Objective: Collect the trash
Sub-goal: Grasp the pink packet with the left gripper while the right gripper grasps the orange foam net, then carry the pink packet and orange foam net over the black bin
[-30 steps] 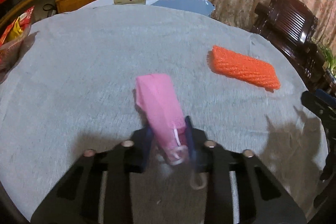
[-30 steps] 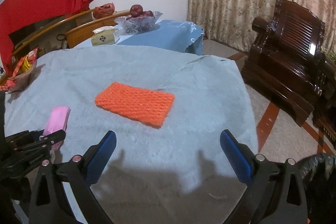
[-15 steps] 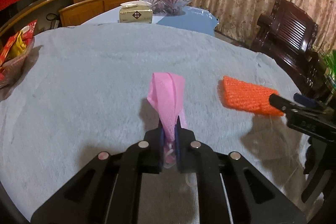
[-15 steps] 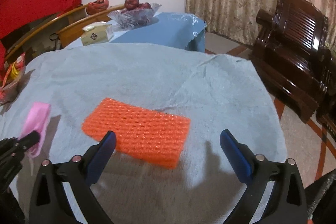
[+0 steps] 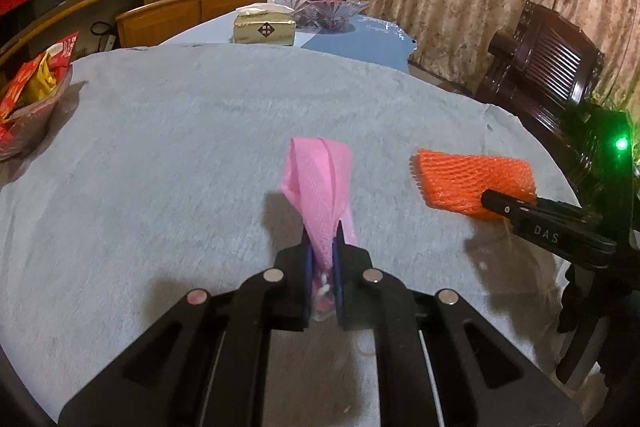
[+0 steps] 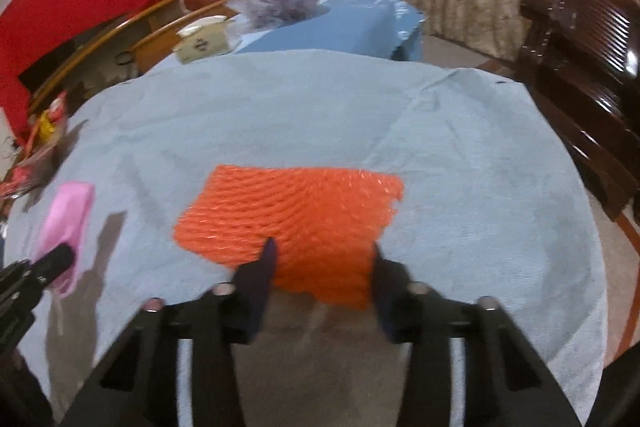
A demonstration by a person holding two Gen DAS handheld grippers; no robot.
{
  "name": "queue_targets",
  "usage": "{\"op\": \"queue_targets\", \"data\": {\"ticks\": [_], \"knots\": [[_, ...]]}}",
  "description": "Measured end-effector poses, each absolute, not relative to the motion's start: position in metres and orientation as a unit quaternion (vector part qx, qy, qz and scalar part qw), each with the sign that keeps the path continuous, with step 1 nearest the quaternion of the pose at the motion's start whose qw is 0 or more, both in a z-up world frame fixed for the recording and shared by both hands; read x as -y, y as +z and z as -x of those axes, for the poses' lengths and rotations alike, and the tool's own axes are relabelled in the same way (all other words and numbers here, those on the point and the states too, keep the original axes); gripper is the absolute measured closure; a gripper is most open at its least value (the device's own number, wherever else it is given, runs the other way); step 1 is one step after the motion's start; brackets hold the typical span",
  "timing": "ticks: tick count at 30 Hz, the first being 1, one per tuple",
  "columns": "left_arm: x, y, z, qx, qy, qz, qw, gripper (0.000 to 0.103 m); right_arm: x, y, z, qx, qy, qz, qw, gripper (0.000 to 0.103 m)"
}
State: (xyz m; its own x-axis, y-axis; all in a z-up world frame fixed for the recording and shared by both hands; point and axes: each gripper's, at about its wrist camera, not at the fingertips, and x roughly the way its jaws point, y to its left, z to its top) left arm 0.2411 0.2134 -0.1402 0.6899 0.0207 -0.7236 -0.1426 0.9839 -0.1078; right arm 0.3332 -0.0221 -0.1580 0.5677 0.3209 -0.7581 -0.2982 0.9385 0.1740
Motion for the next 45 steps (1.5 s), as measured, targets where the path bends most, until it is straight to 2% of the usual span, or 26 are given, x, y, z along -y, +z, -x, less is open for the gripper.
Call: {"op": "queue_targets", "data": {"ticks": [3, 45], "knots": [[-0.211, -0.139, -0.24, -0.392, 0.045, 0.074, 0.916, 0.095, 0.021, -0.153, -0.327, -0.428, 0.189, -0.009, 0.884, 0.08], [-0.065, -0.035, -0.132, -0.321, -0.046, 0.029, 0.946, 0.095, 0.133, -0.025, -0.146, -0.313, 0.194, -0.031, 0.929, 0.08]]}}
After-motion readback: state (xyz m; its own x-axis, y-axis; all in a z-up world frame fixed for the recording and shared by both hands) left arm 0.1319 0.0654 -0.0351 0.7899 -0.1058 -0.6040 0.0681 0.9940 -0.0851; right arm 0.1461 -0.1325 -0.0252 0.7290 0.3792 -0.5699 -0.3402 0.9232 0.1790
